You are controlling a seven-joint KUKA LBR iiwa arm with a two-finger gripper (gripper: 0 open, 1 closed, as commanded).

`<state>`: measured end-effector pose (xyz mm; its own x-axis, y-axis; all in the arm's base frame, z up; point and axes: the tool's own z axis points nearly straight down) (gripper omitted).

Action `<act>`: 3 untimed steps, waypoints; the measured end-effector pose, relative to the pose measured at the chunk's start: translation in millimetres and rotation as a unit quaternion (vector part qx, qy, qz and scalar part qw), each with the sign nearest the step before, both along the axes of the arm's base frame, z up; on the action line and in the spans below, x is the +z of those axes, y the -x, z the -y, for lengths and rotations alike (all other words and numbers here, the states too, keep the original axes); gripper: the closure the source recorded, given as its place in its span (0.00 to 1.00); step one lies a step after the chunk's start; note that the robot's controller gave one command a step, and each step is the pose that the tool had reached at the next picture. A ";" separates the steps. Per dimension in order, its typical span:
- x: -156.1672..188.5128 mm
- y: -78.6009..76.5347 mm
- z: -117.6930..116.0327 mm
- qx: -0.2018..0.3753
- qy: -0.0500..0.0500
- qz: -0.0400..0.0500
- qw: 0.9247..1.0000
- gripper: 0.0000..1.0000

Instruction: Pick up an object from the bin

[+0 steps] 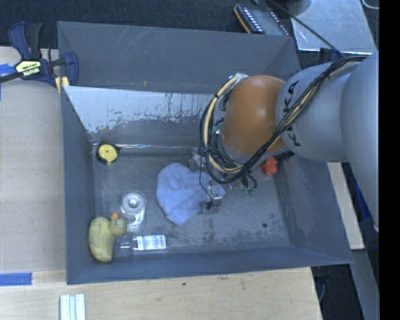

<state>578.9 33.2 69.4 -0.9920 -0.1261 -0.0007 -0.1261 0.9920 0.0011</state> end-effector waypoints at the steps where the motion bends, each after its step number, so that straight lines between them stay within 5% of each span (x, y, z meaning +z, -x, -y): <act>1: 1.7 -13.1 -31.8 -0.016 -0.001 0.008 1.000 0.00; 2: 1.8 -1.8 1.0 -0.001 0.000 0.003 1.000 1.00; 3: 1.8 -1.8 1.0 -0.001 0.000 0.003 1.000 1.00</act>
Offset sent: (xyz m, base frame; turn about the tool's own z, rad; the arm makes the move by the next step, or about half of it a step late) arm 0.0000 0.0000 0.0000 0.0000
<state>580.7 32.1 71.2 -0.9922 -0.1246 -0.0058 -0.1246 0.9922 0.0002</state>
